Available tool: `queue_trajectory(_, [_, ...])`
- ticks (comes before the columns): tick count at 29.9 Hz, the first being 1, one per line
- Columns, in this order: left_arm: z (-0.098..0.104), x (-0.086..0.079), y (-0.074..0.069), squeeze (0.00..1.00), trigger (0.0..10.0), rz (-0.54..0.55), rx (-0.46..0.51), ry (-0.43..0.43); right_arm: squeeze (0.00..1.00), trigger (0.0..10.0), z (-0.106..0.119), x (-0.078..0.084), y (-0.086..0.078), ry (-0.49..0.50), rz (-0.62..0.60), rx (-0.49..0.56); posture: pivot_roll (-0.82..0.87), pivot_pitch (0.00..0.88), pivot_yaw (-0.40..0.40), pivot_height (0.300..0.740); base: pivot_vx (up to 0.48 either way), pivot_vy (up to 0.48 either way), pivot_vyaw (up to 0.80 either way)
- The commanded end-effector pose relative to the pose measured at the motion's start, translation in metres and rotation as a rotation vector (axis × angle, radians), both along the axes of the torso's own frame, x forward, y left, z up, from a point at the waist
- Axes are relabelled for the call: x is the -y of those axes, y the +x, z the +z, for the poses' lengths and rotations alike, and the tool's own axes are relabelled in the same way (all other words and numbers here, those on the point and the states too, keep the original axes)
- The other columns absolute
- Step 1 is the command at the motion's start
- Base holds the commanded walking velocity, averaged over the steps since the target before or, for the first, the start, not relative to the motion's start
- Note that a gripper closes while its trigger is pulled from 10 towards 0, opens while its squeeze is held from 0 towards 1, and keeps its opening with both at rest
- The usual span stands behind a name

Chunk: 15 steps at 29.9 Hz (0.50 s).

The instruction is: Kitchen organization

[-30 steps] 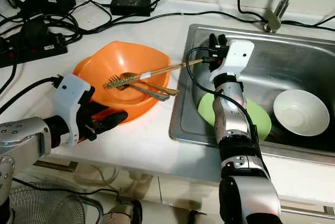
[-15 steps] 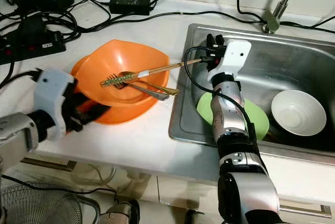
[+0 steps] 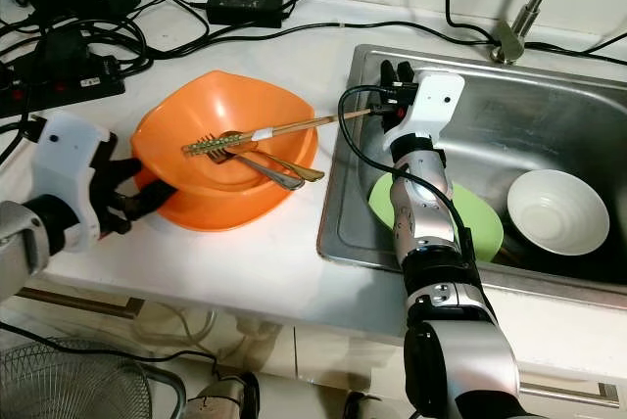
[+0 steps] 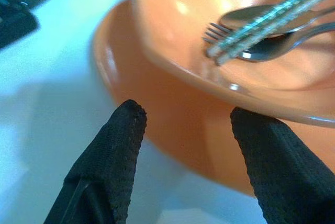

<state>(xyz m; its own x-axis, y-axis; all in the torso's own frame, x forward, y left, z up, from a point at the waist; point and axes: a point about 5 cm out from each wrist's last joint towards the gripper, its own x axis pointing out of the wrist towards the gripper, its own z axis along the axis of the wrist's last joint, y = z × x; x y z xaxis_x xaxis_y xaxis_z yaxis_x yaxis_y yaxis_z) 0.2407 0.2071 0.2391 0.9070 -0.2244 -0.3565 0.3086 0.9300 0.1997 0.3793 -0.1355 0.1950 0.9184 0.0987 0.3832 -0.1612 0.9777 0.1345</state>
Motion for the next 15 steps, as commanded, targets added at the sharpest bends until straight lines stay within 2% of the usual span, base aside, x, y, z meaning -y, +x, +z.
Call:
queue_trajectory(1, [0.01, -0.014, -0.002, 0.0, 10.0, 0.023, 0.016, 0.05, 0.0, 10.0, 0.005, 0.0, 0.002, 0.011, 0.002, 0.015, 0.33, 0.136, -0.038, 0.74, 0.0, 0.0, 0.0])
queue_trajectory(3, [0.012, -0.017, -0.002, 0.0, 10.0, 0.028, 0.016, 0.066, 0.0, 10.0, 0.006, 0.0, 0.002, 0.011, 0.002, 0.016, 0.33, 0.136, -0.038, 0.74, 0.0, 0.0, 0.0])
queue_trajectory(4, [0.012, -0.022, -0.002, 0.0, 10.0, 0.05, 0.015, 0.092, 0.0, 10.0, 0.006, 0.0, 0.002, 0.012, 0.001, 0.016, 0.33, 0.136, -0.038, 0.74, 0.0, 0.0, 0.0])
queue_trajectory(5, [0.013, -0.031, -0.001, 0.0, 10.0, 0.091, 0.013, 0.157, 0.0, 10.0, 0.006, 0.001, 0.002, 0.012, 0.0, 0.016, 0.33, 0.133, -0.038, 0.74, 0.0, 0.0, 0.0])
queue_trajectory(6, [0.013, -0.031, -0.001, 0.0, 10.0, 0.091, 0.013, 0.157, 0.0, 10.0, 0.006, 0.001, 0.002, 0.012, 0.0, 0.016, 0.33, 0.133, -0.038, 0.74, 0.0, 0.0, 0.0])
queue_trajectory(7, [0.014, -0.045, 0.001, 0.0, 10.0, 0.168, 0.02, 0.258, 0.0, 10.0, 0.005, 0.001, 0.002, 0.013, -0.003, 0.016, 0.32, 0.131, -0.037, 0.74, 0.0, 0.0, 0.0])
queue_trajectory(8, [0.014, -0.05, 0.002, 0.0, 10.0, 0.197, 0.026, 0.289, 0.0, 10.0, 0.005, 0.002, 0.002, 0.013, -0.004, 0.016, 0.32, 0.131, -0.037, 0.74, 0.0, 0.0, 0.0])
queue_trajectory(11, [0.016, -0.057, 0.005, 0.0, 10.0, 0.253, 0.057, 0.329, 0.0, 10.0, 0.006, 0.003, 0.002, 0.014, -0.011, 0.019, 0.32, 0.129, -0.034, 0.74, 0.0, 0.0, 0.0])
queue_trajectory(13, [0.02, -0.064, 0.014, 0.0, 10.0, 0.339, 0.136, 0.394, 0.0, 10.0, 0.009, 0.008, 0.002, 0.017, -0.035, 0.034, 0.3, 0.124, -0.03, 0.74, 0.0, 0.0, 0.0])
queue_trajectory(15, [0.02, -0.064, 0.015, 0.0, 10.0, 0.348, 0.149, 0.395, 0.0, 10.0, 0.01, 0.009, 0.002, 0.018, -0.039, 0.037, 0.3, 0.124, -0.03, 0.74, 0.0, 0.0, 0.0])
